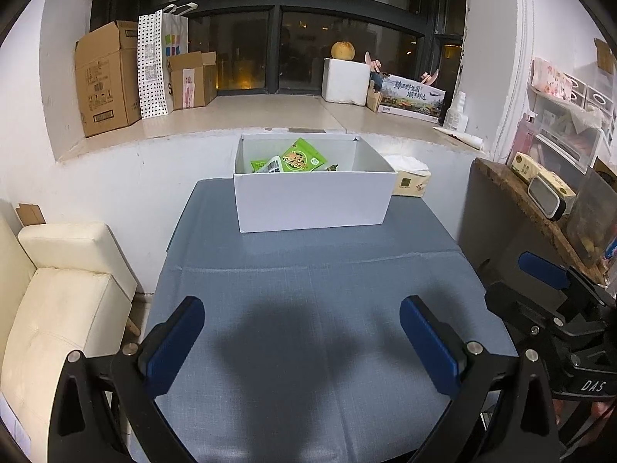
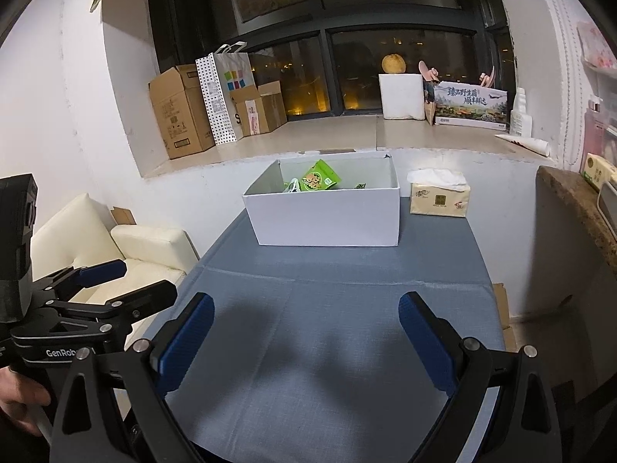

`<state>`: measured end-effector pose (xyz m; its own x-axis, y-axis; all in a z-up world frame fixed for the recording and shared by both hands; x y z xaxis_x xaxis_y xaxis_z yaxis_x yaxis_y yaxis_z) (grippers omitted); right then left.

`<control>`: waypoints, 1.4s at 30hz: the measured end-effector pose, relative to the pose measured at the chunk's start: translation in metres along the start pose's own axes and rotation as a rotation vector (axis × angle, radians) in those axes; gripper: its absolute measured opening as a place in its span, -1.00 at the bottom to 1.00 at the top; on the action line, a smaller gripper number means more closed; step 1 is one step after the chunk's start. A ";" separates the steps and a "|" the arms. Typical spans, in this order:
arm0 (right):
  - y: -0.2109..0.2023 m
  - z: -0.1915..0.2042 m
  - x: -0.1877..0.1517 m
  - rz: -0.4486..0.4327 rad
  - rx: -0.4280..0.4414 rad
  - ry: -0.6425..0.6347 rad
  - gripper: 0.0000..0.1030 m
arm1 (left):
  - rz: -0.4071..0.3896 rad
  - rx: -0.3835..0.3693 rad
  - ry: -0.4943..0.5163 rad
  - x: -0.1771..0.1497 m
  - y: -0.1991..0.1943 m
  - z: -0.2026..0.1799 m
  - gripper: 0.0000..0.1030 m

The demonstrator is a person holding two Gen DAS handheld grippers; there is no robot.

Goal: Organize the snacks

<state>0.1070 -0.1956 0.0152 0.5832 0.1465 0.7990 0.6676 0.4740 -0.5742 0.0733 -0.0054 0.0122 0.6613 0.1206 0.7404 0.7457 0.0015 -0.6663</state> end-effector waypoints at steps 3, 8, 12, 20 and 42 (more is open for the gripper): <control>-0.001 0.000 -0.001 0.000 0.001 -0.001 0.92 | -0.001 0.001 0.002 0.000 0.000 -0.001 1.00; -0.001 0.000 -0.001 0.002 0.002 0.000 0.92 | 0.002 -0.005 0.005 -0.001 0.000 -0.002 1.00; -0.001 0.000 -0.001 0.005 0.005 -0.001 0.93 | 0.001 0.002 0.005 -0.001 0.000 -0.001 1.00; -0.002 0.001 -0.003 0.006 0.008 -0.003 0.92 | 0.000 0.013 0.003 -0.002 -0.002 -0.003 1.00; -0.007 0.000 -0.003 0.000 0.011 -0.002 0.92 | -0.005 0.008 0.008 -0.003 -0.007 -0.003 1.00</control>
<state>0.1001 -0.1994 0.0166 0.5823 0.1479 0.7994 0.6628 0.4831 -0.5721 0.0658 -0.0091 0.0151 0.6581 0.1124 0.7445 0.7485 0.0102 -0.6631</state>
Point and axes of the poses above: each gripper's, at about its wrist camera, not at the fingertips, and y roughly the way its jaws point, z to its left, x to its top, the point moved 3 cm from there along y, roughly the way its jaws point
